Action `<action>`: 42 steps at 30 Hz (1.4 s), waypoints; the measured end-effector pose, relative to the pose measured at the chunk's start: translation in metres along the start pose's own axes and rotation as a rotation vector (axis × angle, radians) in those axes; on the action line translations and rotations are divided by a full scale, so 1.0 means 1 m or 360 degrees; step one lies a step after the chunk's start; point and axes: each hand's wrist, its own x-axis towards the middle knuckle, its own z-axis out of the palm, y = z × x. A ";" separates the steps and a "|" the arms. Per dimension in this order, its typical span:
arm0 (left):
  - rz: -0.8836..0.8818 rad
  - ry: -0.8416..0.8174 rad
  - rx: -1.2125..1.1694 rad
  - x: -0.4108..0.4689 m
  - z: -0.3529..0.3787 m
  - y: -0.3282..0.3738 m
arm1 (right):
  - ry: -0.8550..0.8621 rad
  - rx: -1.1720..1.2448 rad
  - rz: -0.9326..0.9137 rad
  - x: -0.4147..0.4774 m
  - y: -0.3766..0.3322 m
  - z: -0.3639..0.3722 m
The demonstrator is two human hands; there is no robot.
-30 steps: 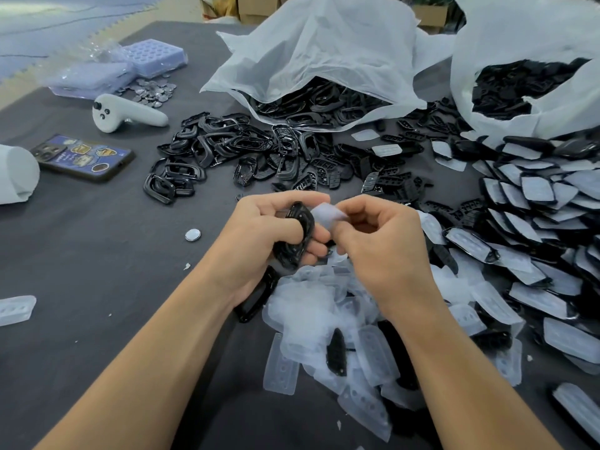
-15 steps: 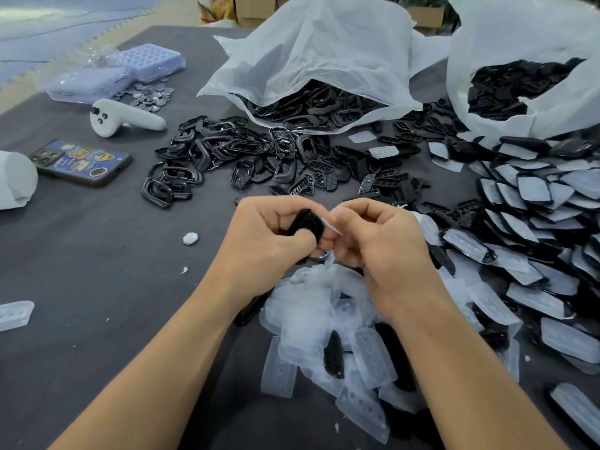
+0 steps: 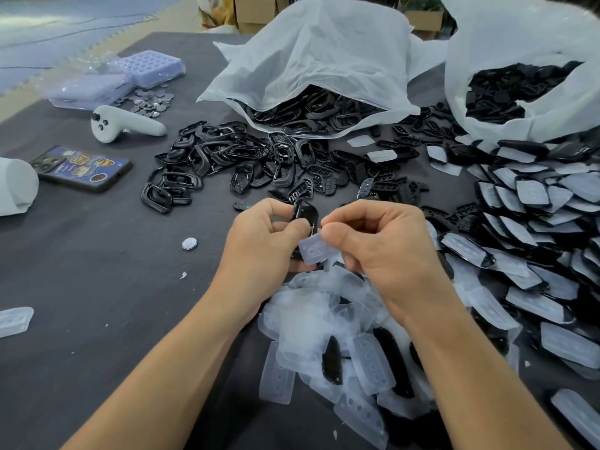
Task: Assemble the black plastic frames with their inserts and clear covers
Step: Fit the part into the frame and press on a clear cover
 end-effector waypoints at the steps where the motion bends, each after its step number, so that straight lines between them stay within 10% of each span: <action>1: 0.0005 0.0013 0.0003 0.000 0.000 0.000 | 0.0002 -0.0066 -0.0014 0.000 0.001 0.001; 27: -0.0261 -0.0354 -0.0435 -0.015 0.013 0.009 | 0.0751 -0.0826 -0.0607 -0.009 0.007 0.016; 42: -0.0157 -0.0194 -0.0407 -0.015 0.017 0.007 | 0.0319 -0.0243 -0.0207 0.002 0.008 0.000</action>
